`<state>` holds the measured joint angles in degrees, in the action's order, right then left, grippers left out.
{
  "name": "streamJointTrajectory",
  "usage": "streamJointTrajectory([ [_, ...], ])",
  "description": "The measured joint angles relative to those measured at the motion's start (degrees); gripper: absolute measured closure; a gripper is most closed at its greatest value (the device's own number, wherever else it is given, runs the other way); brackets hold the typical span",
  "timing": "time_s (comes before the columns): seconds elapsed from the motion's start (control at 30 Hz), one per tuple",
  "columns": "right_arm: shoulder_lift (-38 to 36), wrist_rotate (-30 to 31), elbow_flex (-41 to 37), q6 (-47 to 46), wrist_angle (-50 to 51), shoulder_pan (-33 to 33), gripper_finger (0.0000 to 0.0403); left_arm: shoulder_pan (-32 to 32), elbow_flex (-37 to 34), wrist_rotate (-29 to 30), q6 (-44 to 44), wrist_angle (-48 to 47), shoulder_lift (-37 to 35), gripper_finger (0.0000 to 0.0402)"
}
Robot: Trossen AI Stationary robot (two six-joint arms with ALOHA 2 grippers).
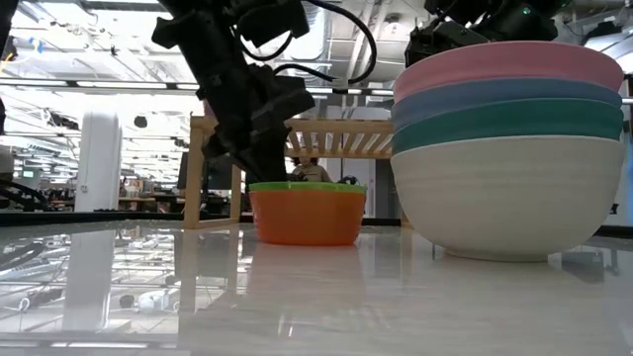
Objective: Place and stack bowls onto a shelf
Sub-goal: Stack the green bowl on top of the blue bowl on the shelf
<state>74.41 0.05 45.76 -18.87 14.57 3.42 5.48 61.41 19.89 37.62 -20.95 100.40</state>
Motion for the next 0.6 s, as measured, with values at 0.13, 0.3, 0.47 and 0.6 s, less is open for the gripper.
streamJointTrajectory([
  [0.13,0.0,0.0,0.0,-0.09,0.0,0.0,0.0168,-0.03,0.2,-0.22,1.0,-0.27,-0.92,0.0401],
  [0.3,0.0,0.0,0.0,-0.12,0.0,0.02,0.0168,-0.11,2.53,-0.57,2.34,-1.9,-4.41,0.0401],
  [0.47,0.0,0.01,0.0,-0.11,0.04,-0.09,0.0168,-0.17,2.73,-0.79,5.49,-2.02,-7.34,0.0401],
  [0.6,-0.02,0.01,0.0,-0.11,0.04,-0.11,0.0168,-0.56,2.73,-1.67,8.08,-2.28,-10.99,0.0401],
])
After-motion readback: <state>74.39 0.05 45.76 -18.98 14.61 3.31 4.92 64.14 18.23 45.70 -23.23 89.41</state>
